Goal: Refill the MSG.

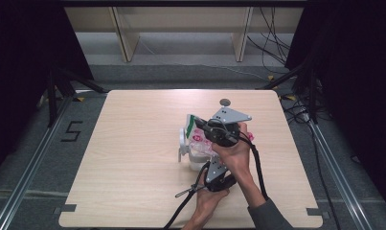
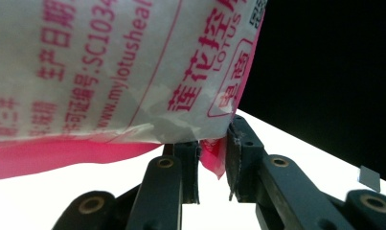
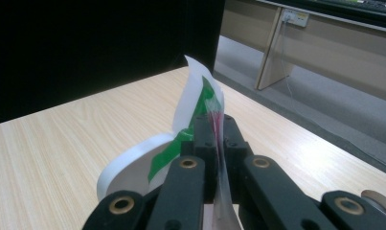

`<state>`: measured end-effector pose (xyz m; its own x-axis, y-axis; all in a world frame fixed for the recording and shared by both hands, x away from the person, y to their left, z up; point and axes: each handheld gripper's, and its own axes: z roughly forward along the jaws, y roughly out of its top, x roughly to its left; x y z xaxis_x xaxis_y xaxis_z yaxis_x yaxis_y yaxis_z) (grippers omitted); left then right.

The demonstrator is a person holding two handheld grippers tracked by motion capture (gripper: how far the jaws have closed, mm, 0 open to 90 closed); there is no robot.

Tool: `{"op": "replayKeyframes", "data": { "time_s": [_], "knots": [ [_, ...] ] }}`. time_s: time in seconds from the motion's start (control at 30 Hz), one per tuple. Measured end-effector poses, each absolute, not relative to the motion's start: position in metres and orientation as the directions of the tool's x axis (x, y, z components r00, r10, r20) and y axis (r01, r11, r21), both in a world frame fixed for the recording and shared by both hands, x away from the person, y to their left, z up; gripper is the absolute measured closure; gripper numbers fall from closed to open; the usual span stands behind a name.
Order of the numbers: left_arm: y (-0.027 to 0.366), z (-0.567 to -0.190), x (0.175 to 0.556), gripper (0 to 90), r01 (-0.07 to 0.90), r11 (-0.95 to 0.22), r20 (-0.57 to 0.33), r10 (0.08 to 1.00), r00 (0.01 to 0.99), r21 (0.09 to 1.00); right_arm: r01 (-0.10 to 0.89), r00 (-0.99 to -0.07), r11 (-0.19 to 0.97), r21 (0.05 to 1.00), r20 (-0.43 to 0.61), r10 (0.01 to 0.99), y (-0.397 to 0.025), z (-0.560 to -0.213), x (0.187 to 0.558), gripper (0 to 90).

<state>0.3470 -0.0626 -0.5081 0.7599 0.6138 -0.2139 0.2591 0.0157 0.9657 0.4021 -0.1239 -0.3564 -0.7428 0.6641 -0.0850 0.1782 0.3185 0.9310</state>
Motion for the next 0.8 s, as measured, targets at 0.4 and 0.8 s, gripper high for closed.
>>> {"op": "replayKeyframes", "data": {
  "time_s": [0.4,0.8],
  "knots": [
    [-0.0638,-0.508,0.3479,76.1,0.256,0.023,-0.216,0.616,0.758,0.966,0.179,-0.738,0.315,0.932,-0.084,0.669,-0.123,-0.3559,0.4016,89.4],
    [-0.0675,-0.5058,0.3495,76.1,0.254,0.02,-0.211,0.621,0.754,0.967,0.17,-0.737,0.311,0.935,-0.089,0.67,-0.126,-0.3539,0.4024,89.3]
  ]
}}
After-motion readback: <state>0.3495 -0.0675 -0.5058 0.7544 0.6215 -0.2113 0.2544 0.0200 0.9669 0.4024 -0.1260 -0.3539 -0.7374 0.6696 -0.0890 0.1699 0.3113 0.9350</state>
